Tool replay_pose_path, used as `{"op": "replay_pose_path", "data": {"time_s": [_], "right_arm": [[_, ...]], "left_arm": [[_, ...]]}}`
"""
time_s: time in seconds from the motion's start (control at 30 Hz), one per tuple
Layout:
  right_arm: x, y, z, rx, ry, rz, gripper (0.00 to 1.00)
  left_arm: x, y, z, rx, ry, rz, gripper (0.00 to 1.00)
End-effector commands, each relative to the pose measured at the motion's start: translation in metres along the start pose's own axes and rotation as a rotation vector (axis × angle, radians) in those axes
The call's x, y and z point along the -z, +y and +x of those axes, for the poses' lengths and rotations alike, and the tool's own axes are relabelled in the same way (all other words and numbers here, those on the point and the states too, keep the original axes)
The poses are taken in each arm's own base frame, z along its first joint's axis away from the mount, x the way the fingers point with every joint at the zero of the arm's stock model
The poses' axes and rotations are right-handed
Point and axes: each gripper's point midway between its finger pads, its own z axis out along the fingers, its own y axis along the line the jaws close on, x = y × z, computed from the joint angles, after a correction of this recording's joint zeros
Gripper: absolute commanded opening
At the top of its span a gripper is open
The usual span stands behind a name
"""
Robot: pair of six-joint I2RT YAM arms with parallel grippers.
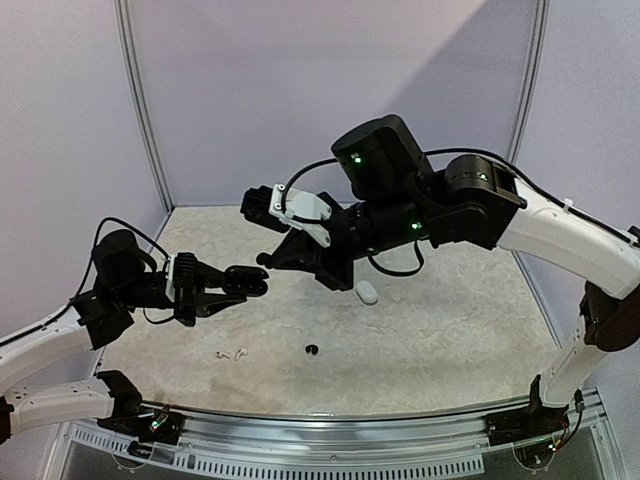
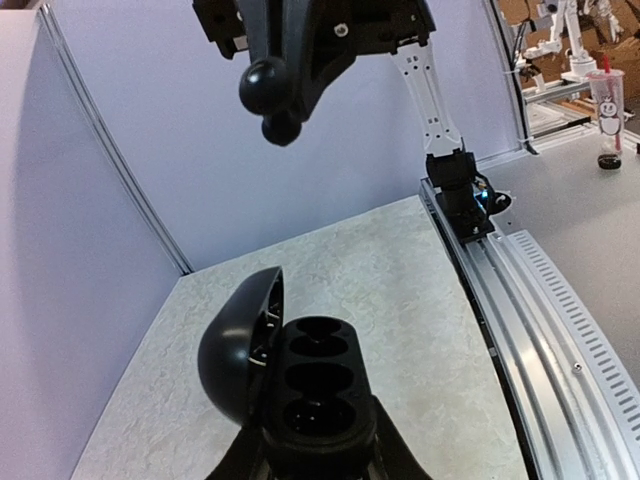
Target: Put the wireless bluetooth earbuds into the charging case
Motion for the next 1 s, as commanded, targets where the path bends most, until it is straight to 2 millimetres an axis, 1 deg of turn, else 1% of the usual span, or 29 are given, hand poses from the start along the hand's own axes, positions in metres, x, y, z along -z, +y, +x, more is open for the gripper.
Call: {"op": "replay_pose_path", "data": {"time_s": [0.0,0.1,0.23,0.37,0.43,0.5,0.7,0.8,0.87,0.9,0.97], "right_arm": [[0.016,-0.007,-0.003,-0.063,-0.042,0.059,0.0],[0.019,-0.017,0.007,-0.14,-0.041,0.067,0.0],[0.02,-0.033,0.025,-0.239,-0.012,0.113,0.0],[0.019,-0.057,0.053,-0.389,0.028,0.175,0.0],[0.019,-0.066,0.066,-0.469,0.047,0.207,0.0],[0.017,-0.068,0.074,-0.515,0.054,0.219,0.0],[0.014,-0.065,0.098,-0.578,0.085,0.228,0.0],[0.014,-0.063,0.102,-0.582,0.08,0.217,0.0],[0.015,-0.064,0.1,-0.582,0.07,0.207,0.0],[0.014,-0.064,0.1,-0.576,0.072,0.205,0.0],[0.014,-0.062,0.1,-0.563,0.077,0.196,0.0]], "left_arm": [[-0.002,-0.01,0.0,-0.043,-0.026,0.043,0.0],[-0.003,-0.014,-0.001,-0.052,-0.037,0.066,0.0],[-0.002,-0.02,-0.002,-0.07,-0.047,0.101,0.0],[-0.002,-0.024,0.002,-0.093,-0.043,0.119,0.0],[-0.002,-0.024,0.003,-0.111,-0.042,0.12,0.0],[-0.002,-0.025,0.005,-0.128,-0.039,0.117,0.0],[-0.001,-0.028,0.008,-0.2,-0.026,0.119,0.0],[-0.001,-0.03,0.008,-0.184,-0.018,0.139,0.0],[-0.002,-0.029,0.007,-0.131,-0.01,0.152,0.0],[-0.003,-0.03,0.01,-0.073,0.004,0.167,0.0],[-0.006,-0.029,0.012,0.107,0.029,0.182,0.0]]}}
